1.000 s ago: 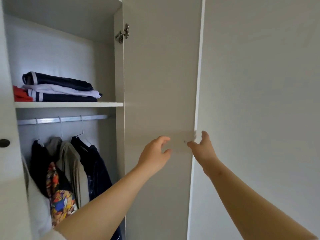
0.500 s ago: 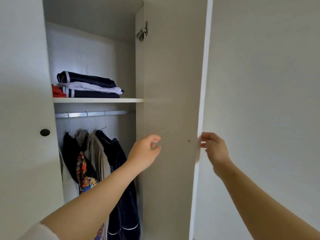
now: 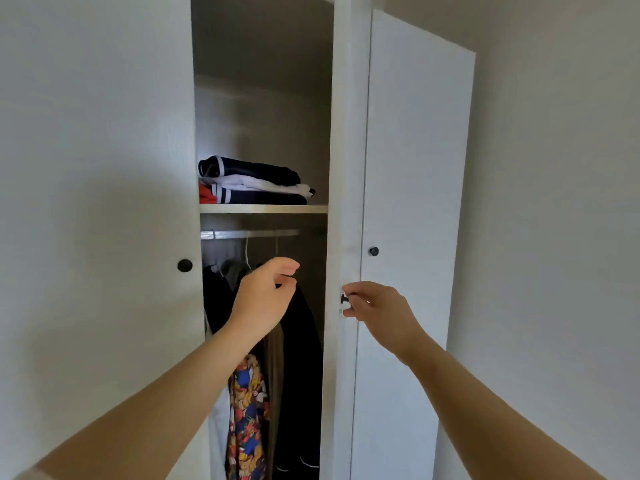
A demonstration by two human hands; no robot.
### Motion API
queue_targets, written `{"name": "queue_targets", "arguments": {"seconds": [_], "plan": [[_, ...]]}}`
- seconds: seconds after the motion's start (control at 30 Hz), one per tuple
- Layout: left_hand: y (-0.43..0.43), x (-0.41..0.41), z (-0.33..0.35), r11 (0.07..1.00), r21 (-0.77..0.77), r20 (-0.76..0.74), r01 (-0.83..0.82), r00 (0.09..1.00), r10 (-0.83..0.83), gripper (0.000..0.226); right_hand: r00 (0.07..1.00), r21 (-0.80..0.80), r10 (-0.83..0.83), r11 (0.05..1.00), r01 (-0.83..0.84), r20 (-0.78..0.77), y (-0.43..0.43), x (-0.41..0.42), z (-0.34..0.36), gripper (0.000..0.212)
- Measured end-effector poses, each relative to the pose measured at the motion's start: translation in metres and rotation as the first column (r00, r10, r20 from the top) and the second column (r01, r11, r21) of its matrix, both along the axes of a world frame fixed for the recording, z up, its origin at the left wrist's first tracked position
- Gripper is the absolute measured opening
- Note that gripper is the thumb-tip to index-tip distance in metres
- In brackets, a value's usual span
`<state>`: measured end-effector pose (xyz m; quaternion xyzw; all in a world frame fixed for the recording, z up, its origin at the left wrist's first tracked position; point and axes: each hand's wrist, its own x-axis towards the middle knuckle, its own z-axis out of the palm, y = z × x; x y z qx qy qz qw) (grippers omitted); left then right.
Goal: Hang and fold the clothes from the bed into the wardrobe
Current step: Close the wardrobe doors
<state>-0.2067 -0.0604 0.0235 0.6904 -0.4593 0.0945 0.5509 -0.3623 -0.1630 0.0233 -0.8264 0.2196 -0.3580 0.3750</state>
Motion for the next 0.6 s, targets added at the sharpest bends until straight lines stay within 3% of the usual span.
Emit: {"name": "queue_targets", "arguments": {"seconds": [0.3, 0.5, 0.6], "plan": [[0.057, 0.081, -0.003, 0.953, -0.124, -0.009, -0.277, 0.961, 0.278, 0.038, 0.991, -0.144, 0.085, 0.985, -0.099, -0.1, 0.026, 0.114, 0.004, 0.017], [0.072, 0.137, -0.004, 0.859, -0.138, 0.224, -0.493, 0.83, 0.511, 0.033, 0.985, -0.196, 0.068, 0.976, -0.099, -0.158, 0.033, 0.182, 0.008, 0.016], [0.066, 0.166, -0.006, 0.785, 0.048, 0.337, -0.617, 0.75, 0.569, 0.057, 0.982, -0.226, 0.026, 0.972, -0.069, -0.188, 0.033, 0.207, 0.008, 0.016]]}}
